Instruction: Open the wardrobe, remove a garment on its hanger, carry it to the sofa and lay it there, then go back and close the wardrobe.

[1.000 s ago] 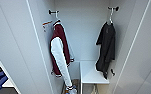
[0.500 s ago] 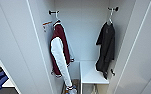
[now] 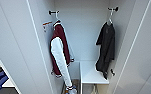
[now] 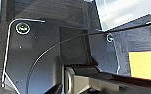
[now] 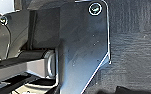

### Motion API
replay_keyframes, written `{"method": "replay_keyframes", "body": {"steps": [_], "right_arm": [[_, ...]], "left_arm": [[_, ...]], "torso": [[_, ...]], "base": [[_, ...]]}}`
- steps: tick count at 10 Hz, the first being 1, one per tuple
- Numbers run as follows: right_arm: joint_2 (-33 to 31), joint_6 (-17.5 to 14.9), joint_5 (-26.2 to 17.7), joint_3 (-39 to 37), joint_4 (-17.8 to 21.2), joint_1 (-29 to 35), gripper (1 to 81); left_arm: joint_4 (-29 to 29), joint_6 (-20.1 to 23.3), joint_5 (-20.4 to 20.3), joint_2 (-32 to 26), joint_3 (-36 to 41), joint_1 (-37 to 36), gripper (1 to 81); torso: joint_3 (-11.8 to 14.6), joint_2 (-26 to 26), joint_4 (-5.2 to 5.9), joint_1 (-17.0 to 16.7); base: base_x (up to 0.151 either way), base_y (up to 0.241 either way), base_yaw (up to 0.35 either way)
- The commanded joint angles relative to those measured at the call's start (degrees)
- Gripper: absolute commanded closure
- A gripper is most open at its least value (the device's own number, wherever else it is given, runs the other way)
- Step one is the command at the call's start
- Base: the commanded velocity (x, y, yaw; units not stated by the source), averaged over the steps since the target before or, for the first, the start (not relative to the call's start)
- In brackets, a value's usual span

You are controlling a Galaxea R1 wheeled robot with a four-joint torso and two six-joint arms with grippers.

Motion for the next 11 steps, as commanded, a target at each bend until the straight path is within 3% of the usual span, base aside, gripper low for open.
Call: {"method": "replay_keyframes", "body": {"steps": [1,2,3,4,7,11], "right_arm": [[2.2,-26.9,2.5,-1.6,25.7,0.5,1.0],[2.2,-36.3,2.1,-1.7,34.3,0.9,1.0],[2.2,-39.9,1.6,-1.7,38.8,1.1,1.0],[2.1,-40.9,1.5,-2.1,40.5,1.0,1.0],[3.6,-41.7,1.2,-3.5,38.6,1.9,1.0],[5.6,-41.9,0.8,-5.0,38.8,1.1,1.0]], "left_arm": [[-1.1,0.1,4.1,-0.1,0.0,-1.3,1.0],[-1.1,0.1,4.5,0.4,-1.5,-1.3,1.0],[-1.1,0.1,5.6,0.9,-3.2,-1.3,1.0],[-1.1,0.2,6.7,2.0,-5.9,-1.1,1.0],[-0.6,0.3,6.1,5.6,-11.8,0.1,1.0],[-0.3,0.4,6.7,6.6,-12.5,0.1,1.0]], "torso": [[0.0,0.0,0.00,0.0],[0.0,0.0,0.00,0.0],[0.0,0.0,0.00,0.0],[0.0,0.0,0.00,0.0],[0.0,0.0,0.00,-0.1],[0.0,0.0,0.00,-0.1]], "base": [[0.000,0.000,0.000],[0.000,0.000,0.000],[0.000,0.000,0.000],[0.000,0.000,0.000],[0.000,0.000,0.000],[0.000,0.000,0.000]]}}
